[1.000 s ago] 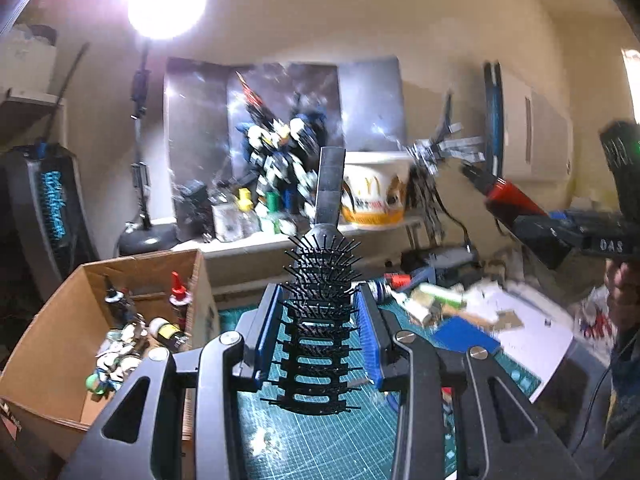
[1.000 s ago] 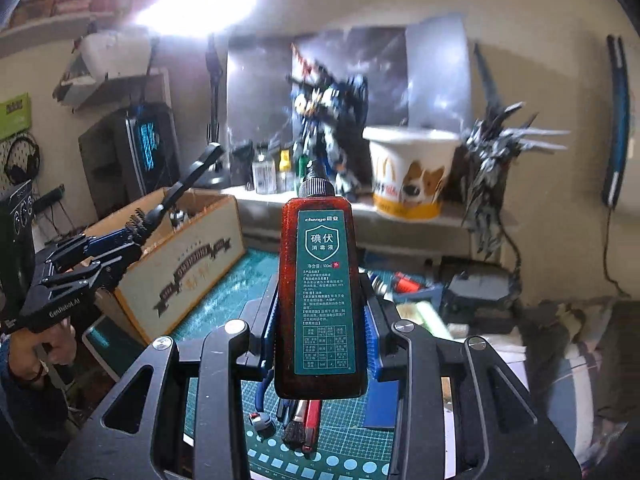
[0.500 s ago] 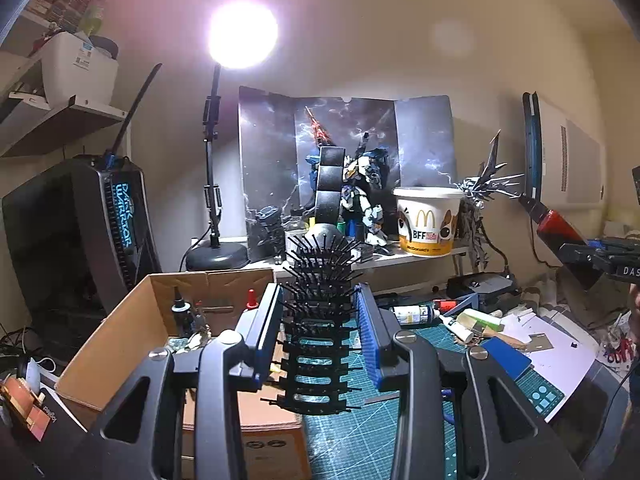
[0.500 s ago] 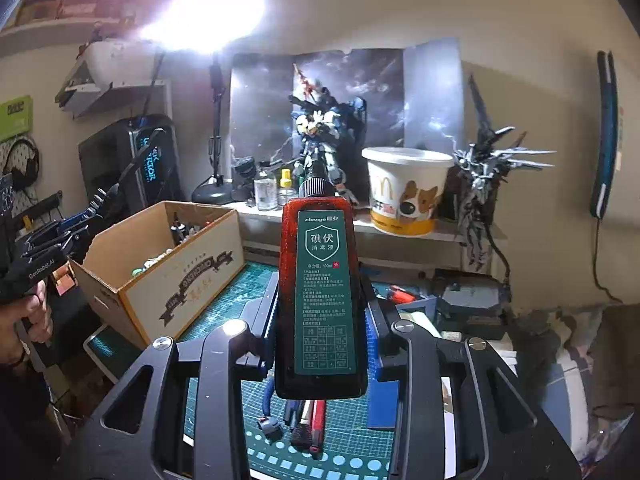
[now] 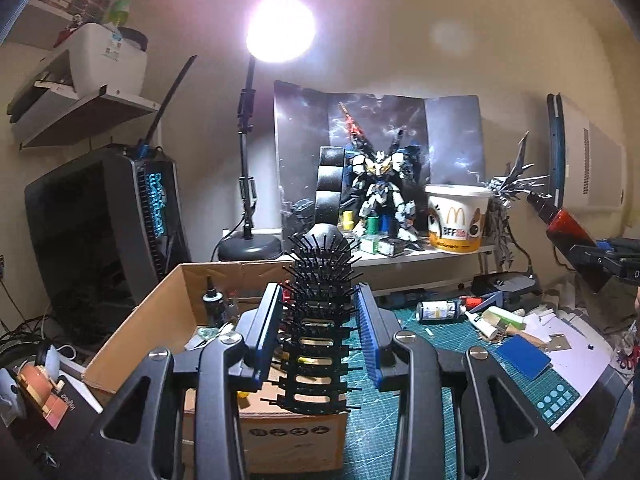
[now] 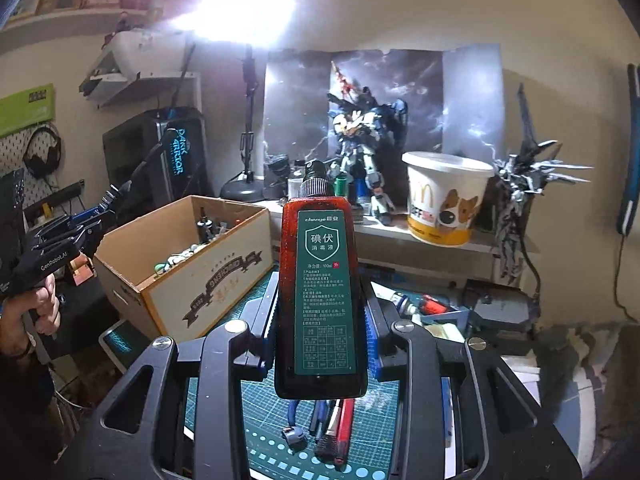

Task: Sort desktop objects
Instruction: 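Lift the red bottle with the right gripper while the left gripper lifts the hairbrush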

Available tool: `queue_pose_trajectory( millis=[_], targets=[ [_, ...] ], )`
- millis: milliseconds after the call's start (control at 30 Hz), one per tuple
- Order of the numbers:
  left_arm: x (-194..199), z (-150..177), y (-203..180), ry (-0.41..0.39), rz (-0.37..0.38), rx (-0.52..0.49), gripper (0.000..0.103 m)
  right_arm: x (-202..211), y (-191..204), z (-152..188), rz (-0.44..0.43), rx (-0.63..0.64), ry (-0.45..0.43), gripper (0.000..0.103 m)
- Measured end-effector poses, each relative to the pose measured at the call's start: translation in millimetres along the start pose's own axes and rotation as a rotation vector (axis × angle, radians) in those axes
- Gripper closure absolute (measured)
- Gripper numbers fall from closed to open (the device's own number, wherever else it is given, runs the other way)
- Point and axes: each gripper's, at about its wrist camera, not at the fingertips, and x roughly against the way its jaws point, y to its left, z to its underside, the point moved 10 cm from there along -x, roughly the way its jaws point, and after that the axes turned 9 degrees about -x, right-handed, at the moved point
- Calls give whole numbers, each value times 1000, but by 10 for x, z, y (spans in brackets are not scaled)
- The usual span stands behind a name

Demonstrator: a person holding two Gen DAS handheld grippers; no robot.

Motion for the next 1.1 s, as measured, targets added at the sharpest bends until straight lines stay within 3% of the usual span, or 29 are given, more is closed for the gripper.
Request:
queue_pose_trajectory(
  millis=[1100],
  targets=[
    [689,450,955,92,-309,88,67,-585,1323,100,-315,167,72,71]
  ],
)
